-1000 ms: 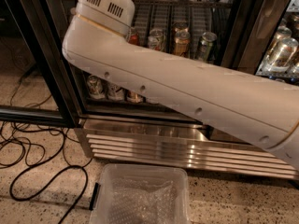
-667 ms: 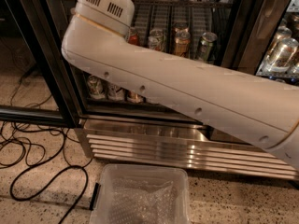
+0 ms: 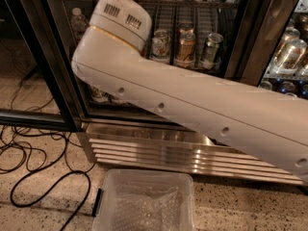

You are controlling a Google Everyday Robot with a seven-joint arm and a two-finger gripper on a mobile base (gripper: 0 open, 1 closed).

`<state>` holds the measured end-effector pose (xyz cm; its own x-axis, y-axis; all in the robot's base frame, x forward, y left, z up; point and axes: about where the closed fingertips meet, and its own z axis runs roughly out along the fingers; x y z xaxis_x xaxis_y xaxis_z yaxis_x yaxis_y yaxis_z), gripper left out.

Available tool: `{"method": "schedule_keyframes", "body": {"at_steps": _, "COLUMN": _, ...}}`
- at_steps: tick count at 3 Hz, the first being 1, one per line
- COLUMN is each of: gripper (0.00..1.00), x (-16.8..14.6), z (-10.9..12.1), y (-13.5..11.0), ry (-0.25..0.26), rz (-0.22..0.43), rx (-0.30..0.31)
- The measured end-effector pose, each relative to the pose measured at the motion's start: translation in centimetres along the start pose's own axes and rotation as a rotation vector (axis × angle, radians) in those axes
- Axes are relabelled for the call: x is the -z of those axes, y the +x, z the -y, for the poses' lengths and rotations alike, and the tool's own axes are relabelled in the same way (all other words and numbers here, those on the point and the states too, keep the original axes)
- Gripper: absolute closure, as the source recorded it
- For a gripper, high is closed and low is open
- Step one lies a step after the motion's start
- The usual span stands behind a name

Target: Pick coke can from top shelf of fridge

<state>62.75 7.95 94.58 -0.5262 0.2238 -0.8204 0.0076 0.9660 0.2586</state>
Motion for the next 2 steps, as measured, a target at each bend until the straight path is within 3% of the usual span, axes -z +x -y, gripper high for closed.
{"method": "schedule_keyframes", "body": {"at_steps": 2, "gripper": 1.00, "x": 3.4, "z": 0.7, "y": 9.3, "ry": -0.062, "rz": -0.227, "rx": -0.090}}
